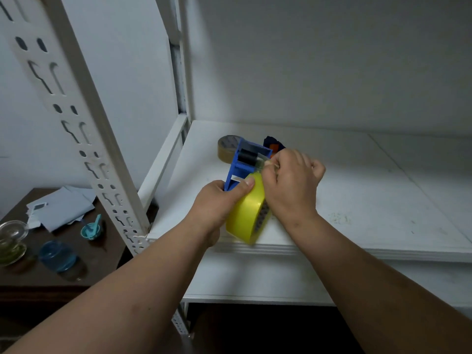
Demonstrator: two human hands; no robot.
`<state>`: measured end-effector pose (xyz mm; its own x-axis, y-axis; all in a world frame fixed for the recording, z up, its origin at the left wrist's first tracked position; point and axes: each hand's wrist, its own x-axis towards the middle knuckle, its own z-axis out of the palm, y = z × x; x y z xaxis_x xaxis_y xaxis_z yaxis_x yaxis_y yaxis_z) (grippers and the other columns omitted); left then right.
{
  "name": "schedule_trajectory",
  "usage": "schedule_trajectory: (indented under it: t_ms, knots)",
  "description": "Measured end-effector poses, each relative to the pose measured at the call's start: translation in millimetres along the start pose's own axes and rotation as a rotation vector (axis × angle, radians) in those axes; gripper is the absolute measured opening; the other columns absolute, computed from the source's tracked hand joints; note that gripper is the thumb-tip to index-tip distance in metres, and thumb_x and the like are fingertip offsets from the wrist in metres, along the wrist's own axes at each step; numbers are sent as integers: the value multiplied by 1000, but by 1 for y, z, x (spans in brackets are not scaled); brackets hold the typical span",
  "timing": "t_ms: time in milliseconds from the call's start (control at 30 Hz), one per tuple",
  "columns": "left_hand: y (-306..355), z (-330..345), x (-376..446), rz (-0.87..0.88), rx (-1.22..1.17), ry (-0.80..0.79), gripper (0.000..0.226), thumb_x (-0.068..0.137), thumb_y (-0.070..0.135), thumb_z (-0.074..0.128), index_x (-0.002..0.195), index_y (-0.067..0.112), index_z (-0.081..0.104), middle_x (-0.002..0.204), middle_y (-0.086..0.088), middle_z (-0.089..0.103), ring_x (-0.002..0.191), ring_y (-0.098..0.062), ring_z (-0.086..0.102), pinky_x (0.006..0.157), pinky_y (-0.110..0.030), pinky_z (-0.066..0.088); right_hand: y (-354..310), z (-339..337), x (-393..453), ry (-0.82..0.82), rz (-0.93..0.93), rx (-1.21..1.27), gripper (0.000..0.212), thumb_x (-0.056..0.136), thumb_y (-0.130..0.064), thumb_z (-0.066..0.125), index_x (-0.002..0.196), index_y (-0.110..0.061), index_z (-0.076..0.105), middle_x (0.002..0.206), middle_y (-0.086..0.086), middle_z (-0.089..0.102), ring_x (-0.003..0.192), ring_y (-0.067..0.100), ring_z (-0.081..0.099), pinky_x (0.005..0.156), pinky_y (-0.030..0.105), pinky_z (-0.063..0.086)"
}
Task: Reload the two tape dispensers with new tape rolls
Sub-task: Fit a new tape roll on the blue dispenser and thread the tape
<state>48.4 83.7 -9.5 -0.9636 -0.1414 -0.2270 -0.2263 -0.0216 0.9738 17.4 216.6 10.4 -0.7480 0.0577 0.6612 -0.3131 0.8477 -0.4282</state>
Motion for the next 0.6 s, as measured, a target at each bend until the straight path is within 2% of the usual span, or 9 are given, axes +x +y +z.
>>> schedule_trajectory:
  t_ms: [33,133,233,367,500,600]
  knots:
    - [0,2,-1,0,9,6,68,60,62,75,98,6,66,105,-17,72,97,-31,68,90,-48,54,1,0,1,-9,3,5,13,82,-20,47,70,-21,42,72,-5,52,75,18,46,80,31,19]
    - [0,7,-3,24,38,31,64,61,64,72,92,9,62,92,-12,65,84,-24,60,77,-41,49,6,-3,4,-36,-28,-11,13,83,-22,45,70,-20,45,74,-4,54,76,19,47,80,32,19]
    - [1,7,-4,-11,32,-20,72,63,63,72,104,4,64,96,-13,65,86,-24,59,78,-38,46,9,-4,5,-34,-96,-58,12,85,-22,45,73,-20,48,78,-3,53,78,20,46,80,35,21]
    - [1,1,-3,-35,71,-114,45,83,55,67,97,13,63,87,-6,66,74,-18,58,66,-28,43,8,-3,5,-34,-136,-87,12,87,-23,43,78,-20,50,84,0,52,82,22,48,81,39,23]
    - [2,-6,-3,-52,55,-149,63,86,55,62,117,0,64,107,-22,70,87,-27,61,80,-36,46,2,0,5,-13,-153,-85,12,88,-25,47,83,-21,57,89,3,52,86,25,50,82,37,21]
    - [7,-8,-6,-48,56,-122,85,76,66,61,119,-7,62,107,-24,69,91,-34,63,91,-42,49,-7,2,9,21,-166,-126,10,87,-23,51,81,-19,58,87,4,53,84,28,50,80,37,21]
